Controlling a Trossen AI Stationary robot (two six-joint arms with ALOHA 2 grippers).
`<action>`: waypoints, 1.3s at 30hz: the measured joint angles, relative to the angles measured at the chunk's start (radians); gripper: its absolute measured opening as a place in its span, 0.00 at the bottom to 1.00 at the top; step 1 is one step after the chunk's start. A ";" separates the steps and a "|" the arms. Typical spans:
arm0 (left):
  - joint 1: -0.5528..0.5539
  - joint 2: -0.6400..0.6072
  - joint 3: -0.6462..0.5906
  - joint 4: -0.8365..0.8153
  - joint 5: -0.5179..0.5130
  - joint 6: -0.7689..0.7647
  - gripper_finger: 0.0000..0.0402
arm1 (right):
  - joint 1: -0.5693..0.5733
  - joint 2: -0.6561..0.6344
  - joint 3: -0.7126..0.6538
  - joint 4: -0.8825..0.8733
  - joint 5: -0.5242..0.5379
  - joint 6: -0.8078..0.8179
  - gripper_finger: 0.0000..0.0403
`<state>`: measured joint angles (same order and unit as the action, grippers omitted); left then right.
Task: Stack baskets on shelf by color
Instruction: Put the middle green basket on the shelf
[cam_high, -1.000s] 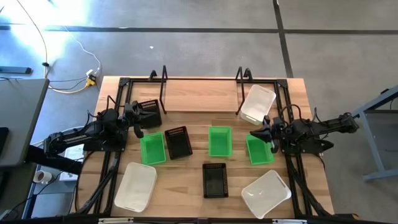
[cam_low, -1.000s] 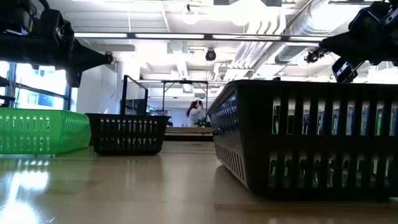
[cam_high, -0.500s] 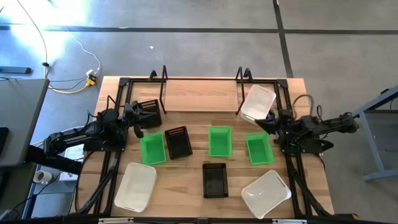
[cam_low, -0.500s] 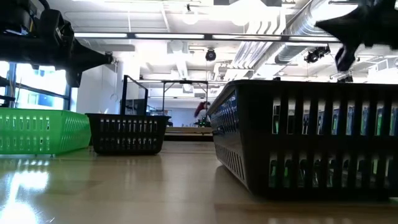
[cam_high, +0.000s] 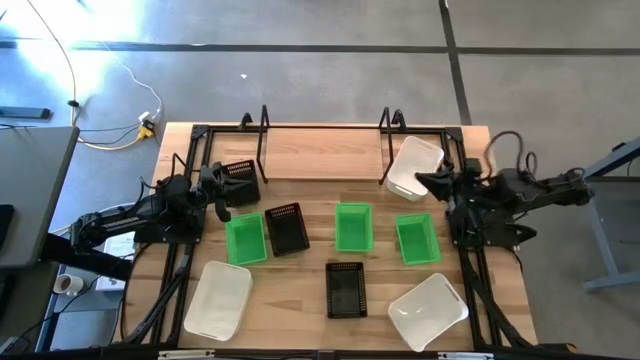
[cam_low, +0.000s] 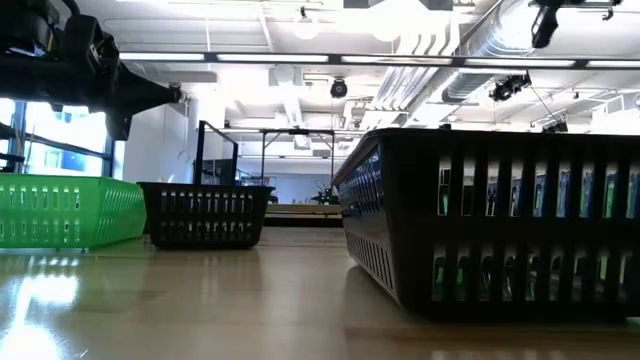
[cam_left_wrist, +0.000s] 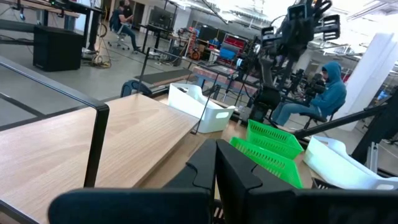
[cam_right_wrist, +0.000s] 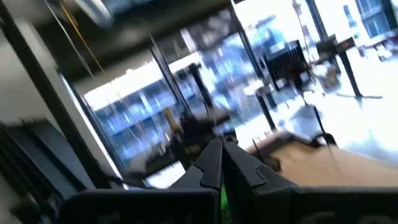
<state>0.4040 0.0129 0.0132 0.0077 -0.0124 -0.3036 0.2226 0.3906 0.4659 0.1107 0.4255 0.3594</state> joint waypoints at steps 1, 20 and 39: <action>0.000 0.000 0.000 0.000 0.000 0.000 0.00 | 0.000 0.041 0.031 -0.034 0.000 0.006 0.00; 0.000 0.000 0.000 0.000 -0.003 0.000 0.00 | 0.001 0.714 0.497 -0.531 -0.275 -0.113 0.00; 0.000 0.000 0.000 0.000 0.000 -0.060 0.00 | 0.002 1.019 0.554 -0.604 -0.372 -0.042 0.04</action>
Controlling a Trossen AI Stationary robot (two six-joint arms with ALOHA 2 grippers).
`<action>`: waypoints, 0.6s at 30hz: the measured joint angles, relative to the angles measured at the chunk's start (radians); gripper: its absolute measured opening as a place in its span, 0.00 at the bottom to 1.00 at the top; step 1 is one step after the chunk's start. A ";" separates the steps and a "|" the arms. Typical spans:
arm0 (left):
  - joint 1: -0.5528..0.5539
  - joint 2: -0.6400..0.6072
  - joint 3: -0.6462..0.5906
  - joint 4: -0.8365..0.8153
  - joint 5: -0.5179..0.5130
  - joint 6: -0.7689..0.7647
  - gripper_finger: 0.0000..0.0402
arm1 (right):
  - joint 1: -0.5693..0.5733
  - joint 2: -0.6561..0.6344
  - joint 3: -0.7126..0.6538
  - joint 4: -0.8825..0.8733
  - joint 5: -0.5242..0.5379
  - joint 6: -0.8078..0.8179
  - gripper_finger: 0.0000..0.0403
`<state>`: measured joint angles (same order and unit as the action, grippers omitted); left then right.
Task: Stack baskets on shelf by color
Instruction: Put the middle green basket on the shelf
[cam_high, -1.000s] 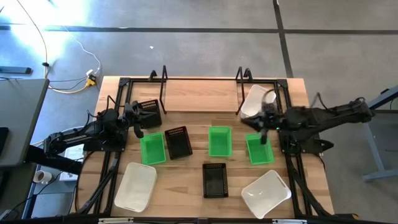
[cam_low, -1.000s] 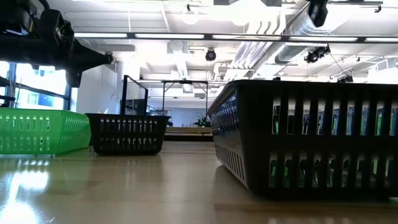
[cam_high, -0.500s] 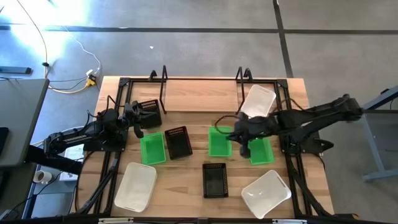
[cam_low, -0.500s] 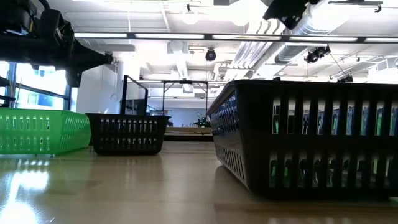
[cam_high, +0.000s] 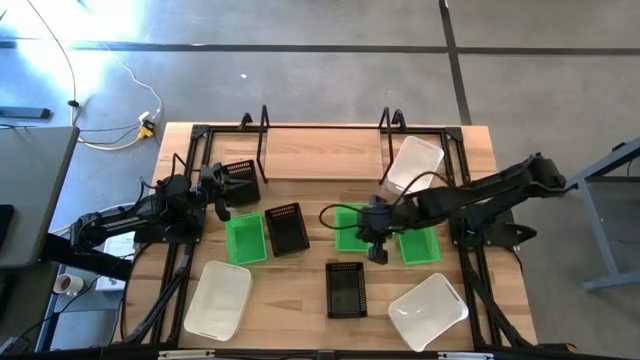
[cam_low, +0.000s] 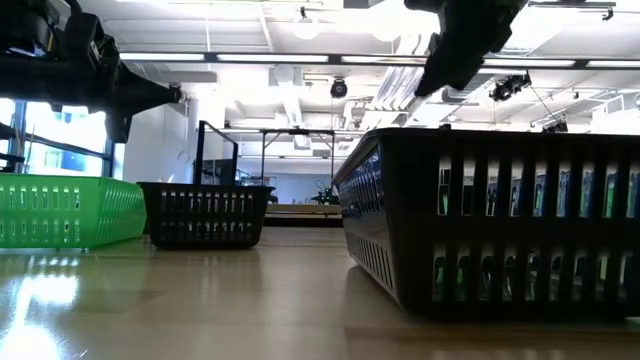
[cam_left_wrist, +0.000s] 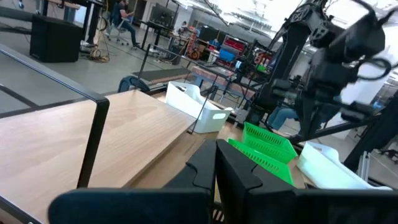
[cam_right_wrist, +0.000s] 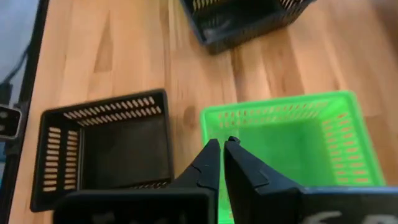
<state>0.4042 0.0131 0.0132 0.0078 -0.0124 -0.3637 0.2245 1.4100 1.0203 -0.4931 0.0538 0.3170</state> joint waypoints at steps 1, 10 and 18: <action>0.000 0.000 0.000 0.000 0.000 0.000 0.00 | 0.000 0.011 0.000 0.000 -0.003 0.009 0.06; 0.000 0.000 0.000 0.000 0.000 0.000 0.00 | 0.015 0.103 0.000 0.003 -0.002 0.028 0.29; 0.000 0.000 0.000 0.000 0.000 0.000 0.00 | 0.049 0.183 0.000 0.005 -0.002 0.022 0.31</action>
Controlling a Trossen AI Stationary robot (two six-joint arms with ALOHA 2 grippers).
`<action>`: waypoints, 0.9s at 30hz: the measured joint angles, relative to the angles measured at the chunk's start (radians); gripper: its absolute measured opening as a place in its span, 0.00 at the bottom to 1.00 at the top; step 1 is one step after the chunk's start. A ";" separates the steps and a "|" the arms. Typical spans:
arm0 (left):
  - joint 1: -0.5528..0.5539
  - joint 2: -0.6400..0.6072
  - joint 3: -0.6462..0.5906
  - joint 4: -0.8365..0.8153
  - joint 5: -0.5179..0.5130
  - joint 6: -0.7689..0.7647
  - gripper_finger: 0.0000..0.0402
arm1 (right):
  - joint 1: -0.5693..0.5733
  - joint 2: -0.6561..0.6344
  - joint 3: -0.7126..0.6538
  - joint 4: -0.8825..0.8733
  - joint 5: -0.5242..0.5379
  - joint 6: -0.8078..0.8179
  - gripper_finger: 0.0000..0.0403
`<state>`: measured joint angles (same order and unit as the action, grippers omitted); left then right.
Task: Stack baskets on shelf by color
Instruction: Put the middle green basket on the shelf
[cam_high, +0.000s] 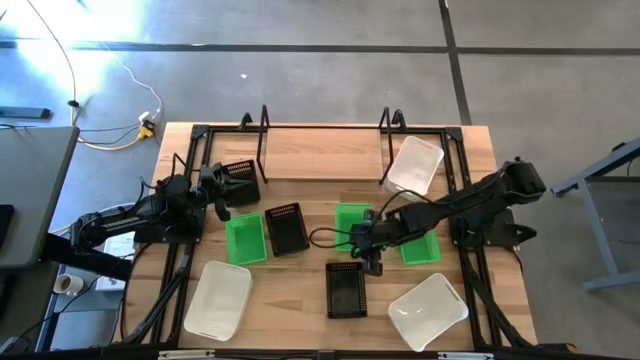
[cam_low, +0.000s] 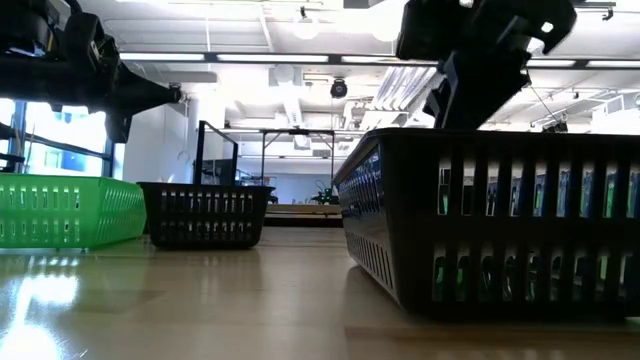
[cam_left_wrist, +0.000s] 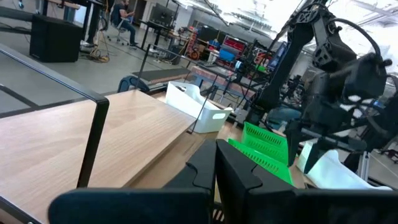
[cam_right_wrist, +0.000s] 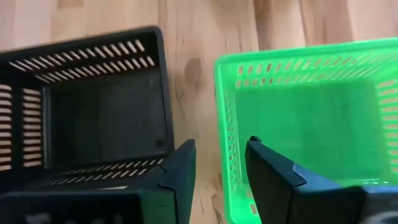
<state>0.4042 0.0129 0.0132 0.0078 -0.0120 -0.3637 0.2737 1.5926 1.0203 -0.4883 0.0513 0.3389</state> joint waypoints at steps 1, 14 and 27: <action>0.000 0.000 0.000 0.000 0.000 0.000 0.00 | 0.003 0.010 0.000 0.000 0.000 0.000 0.31; 0.000 0.000 0.000 0.000 0.000 0.000 0.00 | 0.001 0.118 0.000 -0.003 0.047 0.001 0.31; 0.000 0.000 0.000 0.000 0.000 0.000 0.00 | 0.001 0.118 0.000 -0.003 0.016 0.042 0.04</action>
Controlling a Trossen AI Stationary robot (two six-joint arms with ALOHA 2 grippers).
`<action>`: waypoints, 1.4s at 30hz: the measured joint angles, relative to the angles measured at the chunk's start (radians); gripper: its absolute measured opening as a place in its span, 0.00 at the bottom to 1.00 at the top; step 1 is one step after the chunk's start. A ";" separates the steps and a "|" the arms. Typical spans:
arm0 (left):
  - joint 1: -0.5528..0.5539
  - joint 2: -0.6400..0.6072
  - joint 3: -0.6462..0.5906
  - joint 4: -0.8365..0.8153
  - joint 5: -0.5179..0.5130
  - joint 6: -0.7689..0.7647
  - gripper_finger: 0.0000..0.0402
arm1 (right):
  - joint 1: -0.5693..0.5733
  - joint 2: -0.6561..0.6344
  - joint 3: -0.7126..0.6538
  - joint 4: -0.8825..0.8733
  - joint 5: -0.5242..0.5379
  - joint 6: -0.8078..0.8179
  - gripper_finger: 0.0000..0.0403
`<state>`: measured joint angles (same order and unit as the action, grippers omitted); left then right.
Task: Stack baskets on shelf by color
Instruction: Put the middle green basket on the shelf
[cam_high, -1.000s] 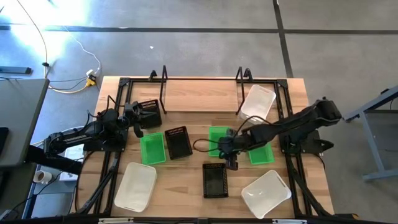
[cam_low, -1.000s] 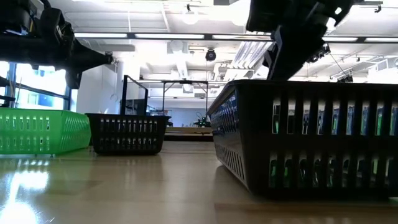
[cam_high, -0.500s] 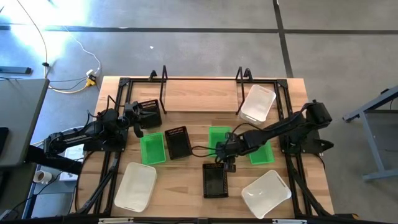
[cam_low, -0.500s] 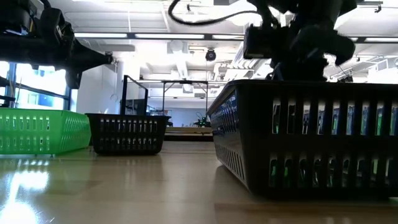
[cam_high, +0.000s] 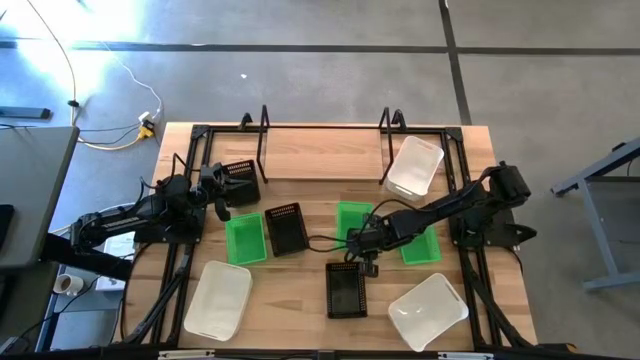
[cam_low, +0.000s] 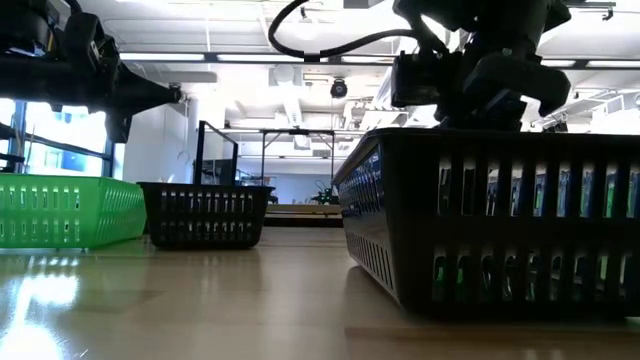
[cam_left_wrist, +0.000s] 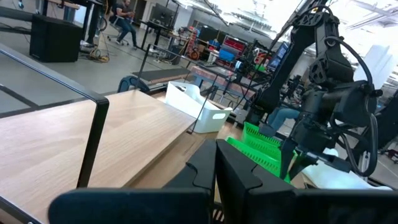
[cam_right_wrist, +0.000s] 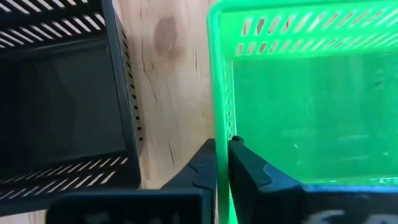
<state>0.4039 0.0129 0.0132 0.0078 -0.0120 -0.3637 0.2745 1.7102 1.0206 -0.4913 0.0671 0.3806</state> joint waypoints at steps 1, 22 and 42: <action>0.000 0.000 0.000 0.000 0.000 0.000 0.00 | 0.000 -0.005 0.000 -0.002 -0.006 0.004 0.03; 0.000 0.000 0.000 0.000 0.000 0.000 0.00 | -0.026 -0.352 0.000 0.002 0.150 -0.116 0.00; 0.000 0.000 0.000 0.000 0.000 0.000 0.00 | -0.255 -0.459 0.000 -0.005 0.398 -0.753 0.00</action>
<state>0.4040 0.0128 0.0132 0.0078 -0.0120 -0.3641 0.0195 1.2510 1.0203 -0.4964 0.4653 -0.3726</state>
